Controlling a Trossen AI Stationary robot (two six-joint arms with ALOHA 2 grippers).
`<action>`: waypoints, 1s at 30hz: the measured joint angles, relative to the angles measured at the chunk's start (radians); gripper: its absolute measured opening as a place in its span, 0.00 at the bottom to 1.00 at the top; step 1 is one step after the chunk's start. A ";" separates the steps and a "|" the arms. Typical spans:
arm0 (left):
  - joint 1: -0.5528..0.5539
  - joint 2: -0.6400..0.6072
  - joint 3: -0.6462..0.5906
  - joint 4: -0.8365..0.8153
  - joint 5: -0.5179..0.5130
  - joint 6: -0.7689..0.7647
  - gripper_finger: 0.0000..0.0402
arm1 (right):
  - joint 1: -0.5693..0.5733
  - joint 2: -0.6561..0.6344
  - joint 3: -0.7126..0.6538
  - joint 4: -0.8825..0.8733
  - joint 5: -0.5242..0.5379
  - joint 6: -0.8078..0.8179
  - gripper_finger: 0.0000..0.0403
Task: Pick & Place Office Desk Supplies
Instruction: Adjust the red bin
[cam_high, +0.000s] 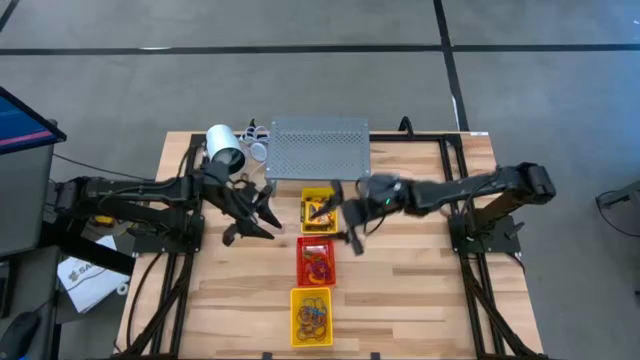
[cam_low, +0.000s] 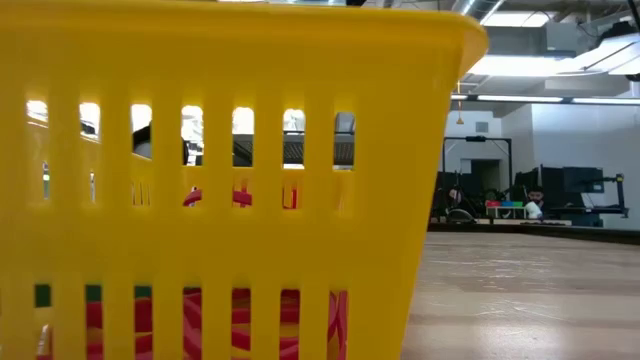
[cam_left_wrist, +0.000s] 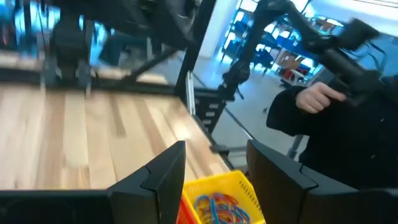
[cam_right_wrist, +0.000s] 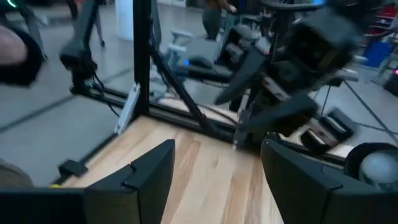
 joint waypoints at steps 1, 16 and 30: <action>0.000 -0.021 0.001 -0.003 0.003 0.016 0.42 | -0.019 -0.022 0.000 -0.013 -0.040 0.009 0.58; -0.001 -0.369 0.000 -0.215 -0.183 0.161 0.42 | -0.236 -0.435 -0.538 0.442 -0.230 0.221 0.58; 0.000 -0.372 -0.280 0.241 -0.274 0.081 0.42 | -0.227 -0.617 -0.722 0.413 -0.230 0.311 0.58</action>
